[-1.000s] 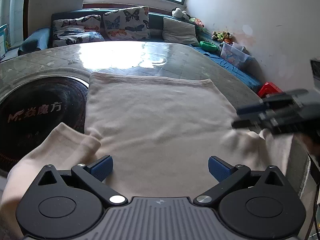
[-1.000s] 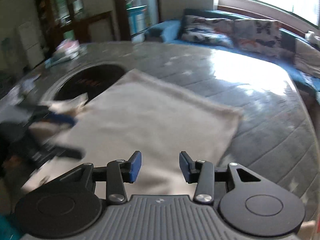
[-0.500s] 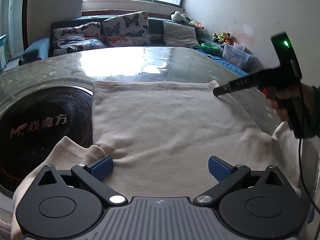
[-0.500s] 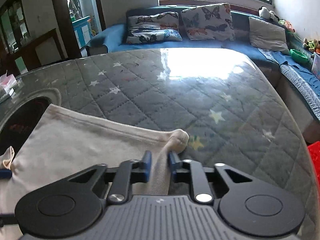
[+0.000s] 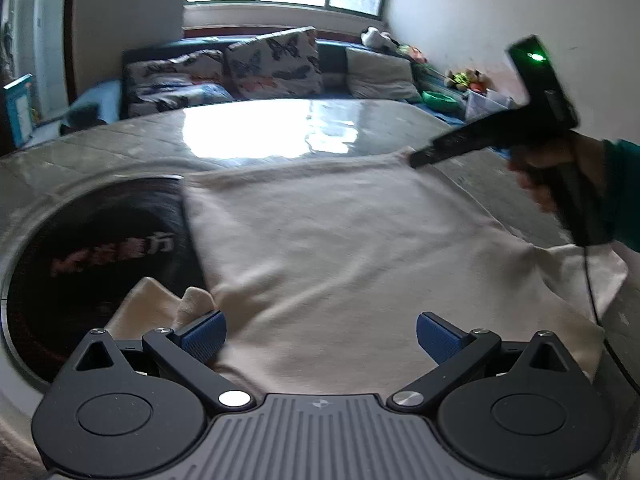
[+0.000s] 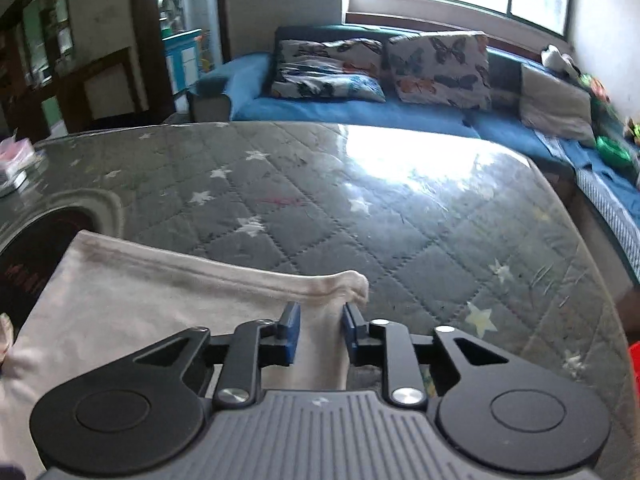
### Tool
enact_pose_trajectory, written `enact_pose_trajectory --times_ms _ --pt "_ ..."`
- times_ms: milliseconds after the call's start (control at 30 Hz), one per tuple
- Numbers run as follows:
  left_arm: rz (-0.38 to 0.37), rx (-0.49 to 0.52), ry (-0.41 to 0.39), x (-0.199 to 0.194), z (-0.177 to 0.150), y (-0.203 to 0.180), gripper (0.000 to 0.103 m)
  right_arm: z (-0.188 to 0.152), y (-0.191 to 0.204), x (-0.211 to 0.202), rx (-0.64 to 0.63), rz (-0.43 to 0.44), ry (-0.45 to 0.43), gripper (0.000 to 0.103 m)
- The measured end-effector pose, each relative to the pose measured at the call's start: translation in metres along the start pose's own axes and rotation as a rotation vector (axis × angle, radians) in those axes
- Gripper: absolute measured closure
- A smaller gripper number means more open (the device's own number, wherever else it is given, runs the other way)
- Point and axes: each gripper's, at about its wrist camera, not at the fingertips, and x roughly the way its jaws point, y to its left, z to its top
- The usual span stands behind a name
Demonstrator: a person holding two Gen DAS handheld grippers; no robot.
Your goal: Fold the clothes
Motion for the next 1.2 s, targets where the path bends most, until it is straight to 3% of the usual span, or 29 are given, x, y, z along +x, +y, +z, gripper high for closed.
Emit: enact_pose_trajectory --times_ms 100,233,467,567,767,833,933,1200 --pt "0.035 -0.017 -0.020 -0.013 -0.005 0.002 0.000 -0.009 0.012 -0.022 -0.040 0.045 -0.003 0.061" --pt "0.055 -0.012 -0.063 -0.036 -0.013 0.005 0.000 -0.034 0.039 -0.052 -0.150 0.134 0.011 0.048" --pt "0.142 -0.008 -0.092 -0.043 -0.012 0.018 0.003 -0.078 0.082 -0.088 -0.284 0.228 0.036 0.040" --pt "0.138 -0.017 -0.075 -0.031 -0.008 0.024 0.011 -0.088 0.092 -0.099 -0.304 0.241 0.026 0.034" --pt "0.128 -0.062 -0.035 -0.014 -0.010 0.039 0.042 -0.102 0.097 -0.106 -0.284 0.258 0.042 0.029" --pt "0.122 -0.069 -0.042 -0.015 -0.010 0.042 0.065 -0.106 0.098 -0.105 -0.276 0.260 0.048 0.029" --pt "0.079 -0.132 -0.066 -0.026 -0.010 0.051 0.089 -0.111 0.102 -0.105 -0.276 0.269 0.056 0.028" --pt "0.191 -0.235 -0.214 -0.089 -0.018 0.078 0.095 -0.117 0.110 -0.113 -0.300 0.281 0.048 0.025"
